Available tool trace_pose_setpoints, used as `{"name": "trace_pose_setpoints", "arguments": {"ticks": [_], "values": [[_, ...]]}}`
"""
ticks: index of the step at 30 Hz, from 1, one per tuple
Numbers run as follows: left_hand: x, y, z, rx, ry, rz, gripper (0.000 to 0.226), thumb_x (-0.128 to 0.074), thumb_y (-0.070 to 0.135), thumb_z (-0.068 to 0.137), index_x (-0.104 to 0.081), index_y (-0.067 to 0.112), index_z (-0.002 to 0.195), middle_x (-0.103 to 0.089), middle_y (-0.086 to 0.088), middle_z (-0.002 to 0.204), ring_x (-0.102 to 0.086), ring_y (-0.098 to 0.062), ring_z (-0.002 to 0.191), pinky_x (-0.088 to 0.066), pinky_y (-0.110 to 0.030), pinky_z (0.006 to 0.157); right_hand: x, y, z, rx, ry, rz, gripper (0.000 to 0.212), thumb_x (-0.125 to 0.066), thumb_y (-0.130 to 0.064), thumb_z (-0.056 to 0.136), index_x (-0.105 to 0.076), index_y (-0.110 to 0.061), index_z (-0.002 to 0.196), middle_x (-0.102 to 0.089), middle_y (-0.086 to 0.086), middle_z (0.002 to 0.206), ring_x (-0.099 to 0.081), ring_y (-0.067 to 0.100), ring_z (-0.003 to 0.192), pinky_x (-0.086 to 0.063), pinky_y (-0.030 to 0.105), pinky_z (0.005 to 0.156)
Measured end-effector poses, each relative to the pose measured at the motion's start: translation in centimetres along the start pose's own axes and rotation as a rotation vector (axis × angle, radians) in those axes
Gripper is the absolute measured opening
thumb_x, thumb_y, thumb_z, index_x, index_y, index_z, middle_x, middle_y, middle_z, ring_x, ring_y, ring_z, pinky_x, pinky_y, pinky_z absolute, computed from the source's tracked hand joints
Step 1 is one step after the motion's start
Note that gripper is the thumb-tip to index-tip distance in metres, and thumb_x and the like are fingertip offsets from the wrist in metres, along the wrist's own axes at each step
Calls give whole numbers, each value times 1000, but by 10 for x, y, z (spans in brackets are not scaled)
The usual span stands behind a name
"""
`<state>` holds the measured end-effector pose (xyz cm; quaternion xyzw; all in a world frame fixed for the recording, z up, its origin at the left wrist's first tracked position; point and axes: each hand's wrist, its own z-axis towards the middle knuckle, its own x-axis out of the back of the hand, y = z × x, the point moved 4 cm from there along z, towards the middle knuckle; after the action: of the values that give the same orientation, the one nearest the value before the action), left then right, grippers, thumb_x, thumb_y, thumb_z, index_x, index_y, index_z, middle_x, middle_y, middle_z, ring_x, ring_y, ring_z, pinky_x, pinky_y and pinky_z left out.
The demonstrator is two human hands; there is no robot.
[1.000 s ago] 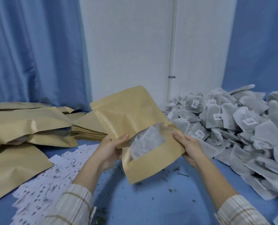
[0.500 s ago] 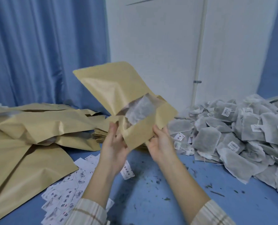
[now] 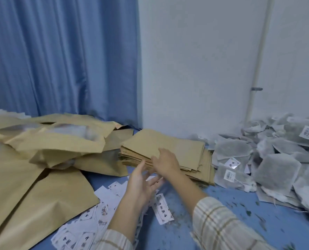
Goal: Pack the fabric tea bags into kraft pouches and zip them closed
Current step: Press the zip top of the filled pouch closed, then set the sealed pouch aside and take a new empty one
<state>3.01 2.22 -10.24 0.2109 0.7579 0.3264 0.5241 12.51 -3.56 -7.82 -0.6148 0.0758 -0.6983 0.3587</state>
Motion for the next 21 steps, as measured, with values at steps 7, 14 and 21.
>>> {"name": "trace_pose_setpoints", "arguments": {"ticks": [7, 14, 21], "values": [[1, -35, 28, 116, 48, -12, 52, -55, 21, 94, -33, 7, 139, -45, -25, 134, -55, -47, 108, -50, -47, 76, -4, 93, -1, 56, -40, -642, 55, -43, -43, 94, -29, -18, 141, -40, 4, 140, -35, 24, 129, -25, 38, 108], [-13, -53, 27, 127, 31, -42, 71, -70, 26, 80, -34, 10, 139, -41, -27, 134, -59, -42, 101, -53, -43, 76, 44, 98, -70, 544, 696, -403, 22, -83, -8, 59, -76, -18, 77, -63, -4, 55, -60, 17, 51, -46, 20, 44], [-50, -52, -6, -97, -42, -16, 42, -47, -2, 94, -40, 11, 133, -58, -16, 118, -60, -36, 99, -53, -48, 68, 75, 98, -137, 700, 737, -285, 17, -60, -17, 84, -77, -15, 87, -73, -5, 81, -68, 10, 71, -54, 21, 67]]}}
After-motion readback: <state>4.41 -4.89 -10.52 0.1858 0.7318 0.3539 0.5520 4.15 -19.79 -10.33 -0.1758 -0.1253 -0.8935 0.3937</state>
